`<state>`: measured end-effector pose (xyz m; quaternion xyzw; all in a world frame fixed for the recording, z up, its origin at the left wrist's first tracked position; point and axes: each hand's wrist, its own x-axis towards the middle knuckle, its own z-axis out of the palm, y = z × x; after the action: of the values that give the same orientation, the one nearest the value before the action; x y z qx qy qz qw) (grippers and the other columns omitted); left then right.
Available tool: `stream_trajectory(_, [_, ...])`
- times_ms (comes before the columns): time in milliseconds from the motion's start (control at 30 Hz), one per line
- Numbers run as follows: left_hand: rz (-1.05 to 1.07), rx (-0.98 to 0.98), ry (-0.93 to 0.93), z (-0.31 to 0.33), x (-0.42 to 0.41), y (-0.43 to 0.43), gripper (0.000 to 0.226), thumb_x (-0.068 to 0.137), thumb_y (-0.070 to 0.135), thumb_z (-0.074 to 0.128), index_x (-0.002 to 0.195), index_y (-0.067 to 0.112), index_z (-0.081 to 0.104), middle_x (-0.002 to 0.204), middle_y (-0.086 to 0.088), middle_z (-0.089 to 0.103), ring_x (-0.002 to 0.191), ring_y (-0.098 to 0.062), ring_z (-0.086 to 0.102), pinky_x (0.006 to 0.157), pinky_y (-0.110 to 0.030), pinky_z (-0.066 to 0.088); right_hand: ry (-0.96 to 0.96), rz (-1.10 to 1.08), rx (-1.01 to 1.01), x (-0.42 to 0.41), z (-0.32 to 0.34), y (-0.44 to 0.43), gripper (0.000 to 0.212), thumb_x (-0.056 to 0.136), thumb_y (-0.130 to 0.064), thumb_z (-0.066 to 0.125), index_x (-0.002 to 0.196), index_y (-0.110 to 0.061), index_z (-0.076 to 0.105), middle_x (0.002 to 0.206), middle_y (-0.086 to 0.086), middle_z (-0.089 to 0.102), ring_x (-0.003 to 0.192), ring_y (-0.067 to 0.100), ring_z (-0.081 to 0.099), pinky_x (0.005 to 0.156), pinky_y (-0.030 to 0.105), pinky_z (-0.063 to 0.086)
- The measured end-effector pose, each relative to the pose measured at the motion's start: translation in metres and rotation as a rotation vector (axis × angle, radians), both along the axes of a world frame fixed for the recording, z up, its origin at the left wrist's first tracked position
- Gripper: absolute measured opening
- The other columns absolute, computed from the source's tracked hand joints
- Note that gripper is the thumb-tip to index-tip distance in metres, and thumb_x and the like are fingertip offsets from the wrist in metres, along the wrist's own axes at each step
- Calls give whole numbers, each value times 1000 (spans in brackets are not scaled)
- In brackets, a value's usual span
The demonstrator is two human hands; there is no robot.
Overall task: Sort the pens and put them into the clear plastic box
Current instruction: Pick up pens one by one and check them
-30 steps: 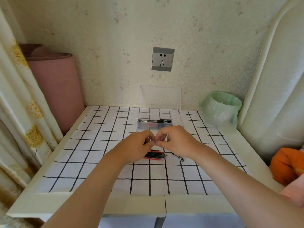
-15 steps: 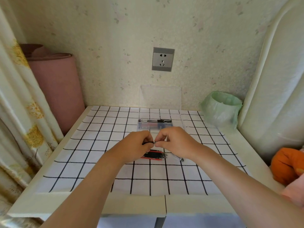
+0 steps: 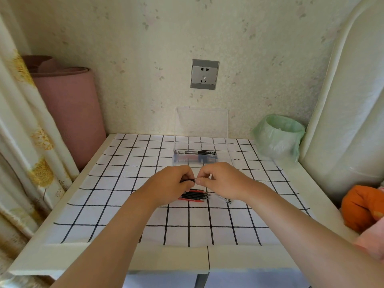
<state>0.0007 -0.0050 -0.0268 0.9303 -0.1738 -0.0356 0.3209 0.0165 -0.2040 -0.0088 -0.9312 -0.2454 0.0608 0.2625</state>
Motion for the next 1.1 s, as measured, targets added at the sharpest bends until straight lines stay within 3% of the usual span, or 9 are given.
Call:
stream_trajectory(100, [-3,-5,-2,1,0,1,5,94,30,58,94,31,62,81,10,68,76,-8,62,73,-32,53,20,5,-28,1,-1,0,24,95,-47,56,104,-30,70,81,-17,63,64,-12,52,61,19,39])
stream_trajectory(200, [5,3,-13,2,-1,0,5,94,30,57,93,31,62,80,11,67,74,-5,60,70,-28,51,11,-21,-9,3,-2,-2,25,84,-48,70,105,-37,66,94,-17,64,69,-9,54,66,19,42])
stream_trajectory(400, [-3,5,-9,2,-1,1,5,94,30,57,93,32,61,80,11,68,74,-7,61,72,-31,52,-2,2,-10,1,1,-1,14,93,-39,62,93,-28,69,71,-22,61,60,-13,52,55,14,34])
stream_trajectory(500, [-3,3,-2,2,-1,2,5,94,30,57,92,33,62,80,10,68,74,-9,62,72,-34,53,32,-7,-64,1,-1,-1,26,95,-49,55,101,-29,71,89,-14,67,72,-3,56,67,25,46])
stream_trajectory(567, [2,9,-10,2,-1,1,5,94,30,58,92,33,62,79,10,68,73,-8,61,71,-34,53,30,-16,-48,2,-3,-2,23,88,-51,63,105,-35,68,96,-15,66,72,-7,56,66,21,44])
stream_trajectory(767, [-5,21,-16,1,0,1,5,94,29,58,94,32,62,81,10,68,75,-8,62,73,-34,54,9,-2,-29,2,-1,-1,12,92,-39,64,95,-28,70,74,-18,58,62,-11,52,57,16,35])
stream_trajectory(900, [-9,30,-15,0,0,2,4,94,31,59,95,32,62,81,10,68,76,-9,62,73,-34,54,76,12,-52,3,-4,-1,24,94,-45,58,106,-30,72,91,-11,67,73,-2,56,70,25,48])
stream_trajectory(1000, [-7,25,-26,1,0,1,4,94,29,59,94,31,62,81,10,67,74,-7,59,72,-33,52,19,5,-2,2,-3,-2,18,85,-40,71,102,-33,67,93,-14,65,66,-14,54,60,14,37])
stream_trajectory(1100, [-5,25,-26,1,1,1,4,94,30,59,94,32,62,82,10,67,76,-8,61,73,-33,53,-7,-5,9,1,-1,-1,9,89,-35,69,94,-27,68,76,-17,61,59,-15,52,54,12,32])
